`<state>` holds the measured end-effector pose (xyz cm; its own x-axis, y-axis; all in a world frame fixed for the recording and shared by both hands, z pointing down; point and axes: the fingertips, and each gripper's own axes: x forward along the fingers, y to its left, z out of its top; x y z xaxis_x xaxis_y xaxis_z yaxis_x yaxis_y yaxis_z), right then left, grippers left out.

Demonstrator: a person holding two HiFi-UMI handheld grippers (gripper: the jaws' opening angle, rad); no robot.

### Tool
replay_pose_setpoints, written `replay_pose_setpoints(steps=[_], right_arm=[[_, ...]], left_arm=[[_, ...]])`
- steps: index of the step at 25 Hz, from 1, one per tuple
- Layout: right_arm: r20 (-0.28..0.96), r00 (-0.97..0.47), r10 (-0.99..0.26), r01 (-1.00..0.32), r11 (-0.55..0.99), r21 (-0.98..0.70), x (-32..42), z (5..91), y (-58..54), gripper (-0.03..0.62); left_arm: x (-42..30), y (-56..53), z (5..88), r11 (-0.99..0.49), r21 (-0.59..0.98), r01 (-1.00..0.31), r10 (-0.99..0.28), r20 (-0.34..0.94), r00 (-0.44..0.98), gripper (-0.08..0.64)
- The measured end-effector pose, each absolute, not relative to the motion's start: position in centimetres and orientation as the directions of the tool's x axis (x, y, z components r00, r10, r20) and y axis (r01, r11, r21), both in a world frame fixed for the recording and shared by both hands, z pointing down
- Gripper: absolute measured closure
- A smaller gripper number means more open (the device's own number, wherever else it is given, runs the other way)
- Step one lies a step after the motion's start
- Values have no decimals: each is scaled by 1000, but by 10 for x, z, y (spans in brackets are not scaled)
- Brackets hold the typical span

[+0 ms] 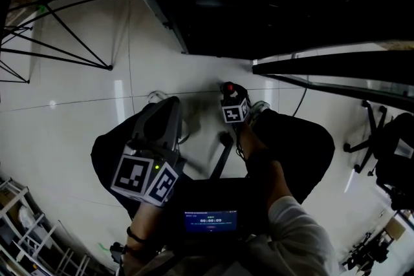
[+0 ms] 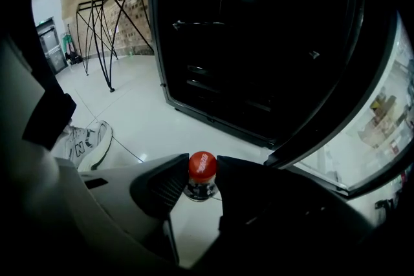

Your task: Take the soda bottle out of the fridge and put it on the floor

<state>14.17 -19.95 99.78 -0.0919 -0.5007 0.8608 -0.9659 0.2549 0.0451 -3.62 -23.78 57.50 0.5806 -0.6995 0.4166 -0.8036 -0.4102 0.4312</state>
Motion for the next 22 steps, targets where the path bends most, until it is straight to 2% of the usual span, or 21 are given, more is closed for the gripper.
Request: replay_pose_setpoints(steps=[7,12,15,20,21,22], right_arm=[[883,-70,-464,-954,290,77,144,1002,-179,427],[878,-75,-473,-963,262,59,150,982,-185,359],[861,-77,-503,-972,231,48,150,950,-188,354],[810,-68,-582,-984,173,42,156,887,-202,385],[790,-65,-609,-987,157,40,159,870,-211,402],[771,-62,-634,-989,143,37,162,854,-218,450]], left_arm=[[-30,-234,564,-424,440,-792,-699,397,594,558],[-32,-232,547,-431,438,-789,-714,369,595,558],[-33,-227,536,-435,433,-789,-720,359,594,558],[-31,-221,504,-455,434,-777,-734,311,604,558],[-29,-220,496,-464,434,-772,-737,295,609,558],[-26,-218,488,-474,433,-767,-737,280,614,558]])
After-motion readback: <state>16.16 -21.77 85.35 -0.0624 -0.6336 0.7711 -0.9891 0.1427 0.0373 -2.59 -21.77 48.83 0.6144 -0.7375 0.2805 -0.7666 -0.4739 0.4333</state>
